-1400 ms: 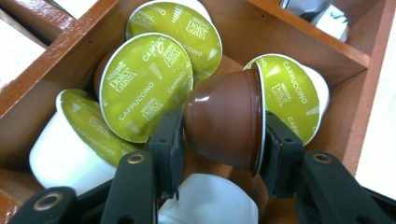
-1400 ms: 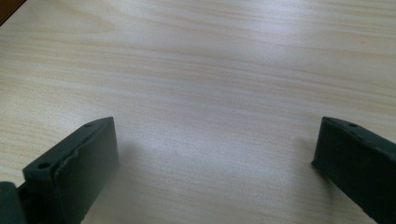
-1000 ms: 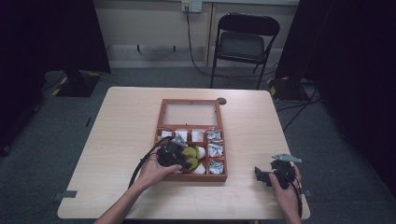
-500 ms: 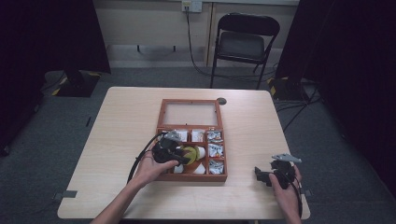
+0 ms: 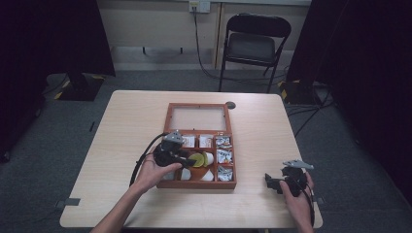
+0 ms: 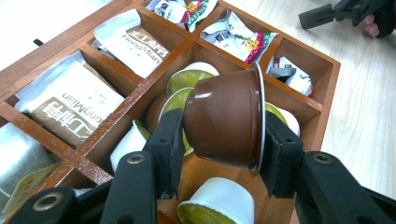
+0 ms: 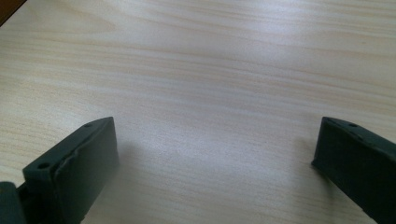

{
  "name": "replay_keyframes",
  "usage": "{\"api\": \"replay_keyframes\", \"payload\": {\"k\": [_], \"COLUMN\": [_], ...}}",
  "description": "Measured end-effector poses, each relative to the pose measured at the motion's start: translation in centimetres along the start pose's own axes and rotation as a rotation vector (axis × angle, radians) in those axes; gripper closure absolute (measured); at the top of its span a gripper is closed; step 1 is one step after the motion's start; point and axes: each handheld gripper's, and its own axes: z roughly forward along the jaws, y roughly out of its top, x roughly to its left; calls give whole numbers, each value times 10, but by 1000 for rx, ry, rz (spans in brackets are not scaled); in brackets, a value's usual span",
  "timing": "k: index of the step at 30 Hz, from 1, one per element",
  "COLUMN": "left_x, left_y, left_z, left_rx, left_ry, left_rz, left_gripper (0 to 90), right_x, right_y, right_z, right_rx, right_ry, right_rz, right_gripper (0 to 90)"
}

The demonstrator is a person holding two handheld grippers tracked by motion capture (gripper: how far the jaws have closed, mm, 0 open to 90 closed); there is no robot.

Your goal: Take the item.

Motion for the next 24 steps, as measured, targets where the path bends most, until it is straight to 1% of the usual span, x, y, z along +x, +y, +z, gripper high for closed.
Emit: {"api": "replay_keyframes", "payload": {"k": [4,10,13,14,18,24], "left_x": [0,4,4,3,-3,-4], "left_y": [1,4,5,6,12,14], "left_z": [-3,-14,-19,-21,-30,-36], "left_rx": [-1,-37,-40,-40,-63,-78], "left_ry": [2,4,6,10,4,10], "left_rz": [8,2,4,5,33,36], "left_gripper": [555,555,555,555,555,555], "right_x": [0,0,0,0,0,0], "right_y": [0,0,0,0,0,0], "right_z": [0,0,0,0,0,0], "right_rx": [0,1,1,1,1,1], "right_ry": [0,0,0,0,0,0], "right_rz": [0,0,1,1,1,1], "right_gripper": [0,0,0,0,0,0]}}
